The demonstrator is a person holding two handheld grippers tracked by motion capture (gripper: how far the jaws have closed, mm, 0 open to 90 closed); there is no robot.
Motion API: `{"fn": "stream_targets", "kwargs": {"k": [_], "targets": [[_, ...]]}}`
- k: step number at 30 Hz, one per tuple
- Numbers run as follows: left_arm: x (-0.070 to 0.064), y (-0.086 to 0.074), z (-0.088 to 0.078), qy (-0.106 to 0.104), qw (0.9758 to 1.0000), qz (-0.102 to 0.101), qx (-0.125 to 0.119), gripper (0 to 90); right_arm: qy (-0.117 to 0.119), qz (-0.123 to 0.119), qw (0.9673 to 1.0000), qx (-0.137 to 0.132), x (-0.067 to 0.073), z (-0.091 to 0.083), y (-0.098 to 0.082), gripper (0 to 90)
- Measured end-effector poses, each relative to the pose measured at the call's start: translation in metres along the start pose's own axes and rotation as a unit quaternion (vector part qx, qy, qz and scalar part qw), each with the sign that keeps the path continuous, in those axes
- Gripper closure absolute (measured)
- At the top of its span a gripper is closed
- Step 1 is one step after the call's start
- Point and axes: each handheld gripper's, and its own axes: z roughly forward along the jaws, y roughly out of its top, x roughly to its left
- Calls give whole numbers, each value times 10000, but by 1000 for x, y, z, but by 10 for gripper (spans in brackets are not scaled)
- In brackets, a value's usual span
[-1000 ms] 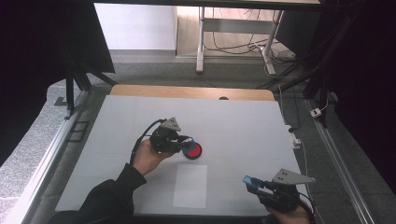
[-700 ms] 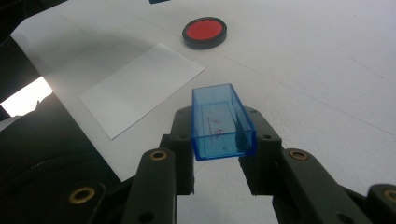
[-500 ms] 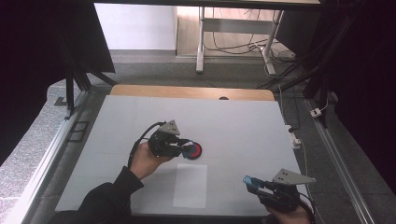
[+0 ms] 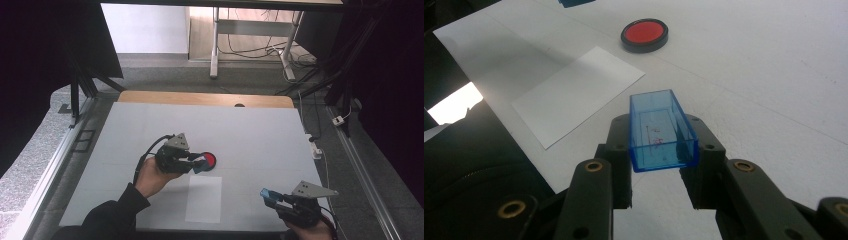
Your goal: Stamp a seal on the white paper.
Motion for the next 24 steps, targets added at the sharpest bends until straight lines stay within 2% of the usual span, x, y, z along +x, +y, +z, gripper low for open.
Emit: {"fn": "stream_targets", "kwargs": {"k": [13,24], "targets": [[-19,-4,-7,-77,9999,62,-78,702,48,-62,10000,29,1,1,0,680],[-32,-11,-7,-81,9999,84,-27,702,24,-48,10000,27,1,0,0,680]]}}
